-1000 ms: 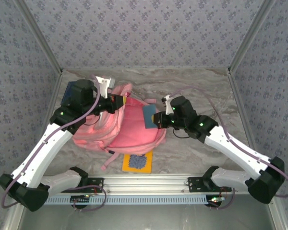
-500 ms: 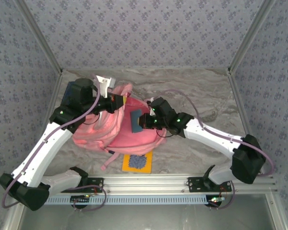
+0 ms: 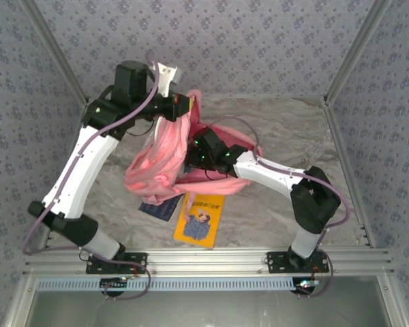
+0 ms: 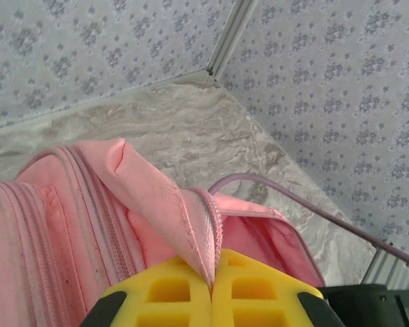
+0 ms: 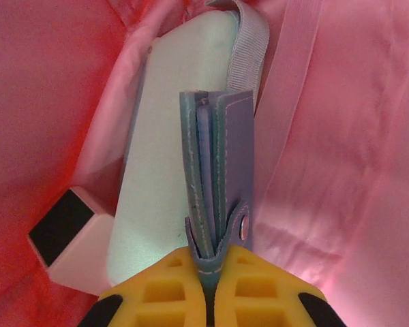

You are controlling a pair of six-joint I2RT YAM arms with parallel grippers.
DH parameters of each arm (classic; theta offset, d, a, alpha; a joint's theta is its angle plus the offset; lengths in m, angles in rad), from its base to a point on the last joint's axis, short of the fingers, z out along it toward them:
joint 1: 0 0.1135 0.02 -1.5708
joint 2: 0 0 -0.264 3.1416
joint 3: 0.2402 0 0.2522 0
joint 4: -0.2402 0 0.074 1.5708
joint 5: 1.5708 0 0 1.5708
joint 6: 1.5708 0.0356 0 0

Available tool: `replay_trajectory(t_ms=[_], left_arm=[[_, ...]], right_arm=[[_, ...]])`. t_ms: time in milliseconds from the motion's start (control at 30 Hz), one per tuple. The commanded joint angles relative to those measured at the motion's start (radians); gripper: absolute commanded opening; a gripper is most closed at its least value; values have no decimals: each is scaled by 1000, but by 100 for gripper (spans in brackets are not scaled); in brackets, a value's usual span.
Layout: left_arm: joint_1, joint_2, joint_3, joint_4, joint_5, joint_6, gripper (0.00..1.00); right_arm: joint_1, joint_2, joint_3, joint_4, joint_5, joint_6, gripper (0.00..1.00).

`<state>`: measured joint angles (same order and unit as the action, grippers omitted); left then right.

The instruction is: Pack the student bag

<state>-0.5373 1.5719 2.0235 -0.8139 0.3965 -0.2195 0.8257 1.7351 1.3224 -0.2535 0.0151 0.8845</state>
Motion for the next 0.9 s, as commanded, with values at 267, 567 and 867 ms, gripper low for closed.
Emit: replay_trajectory(t_ms=[267, 567, 867], left_arm=[[-136, 274, 593, 87, 177, 93, 0], [-152, 243, 313, 76, 290, 77, 0], [-137, 45, -109, 324, 299, 8, 0]], right_arm=[[-3, -193, -185, 133, 257, 98, 0], [-70, -367, -422, 225, 150, 75, 0], [-72, -629, -542, 181, 252, 22, 0]])
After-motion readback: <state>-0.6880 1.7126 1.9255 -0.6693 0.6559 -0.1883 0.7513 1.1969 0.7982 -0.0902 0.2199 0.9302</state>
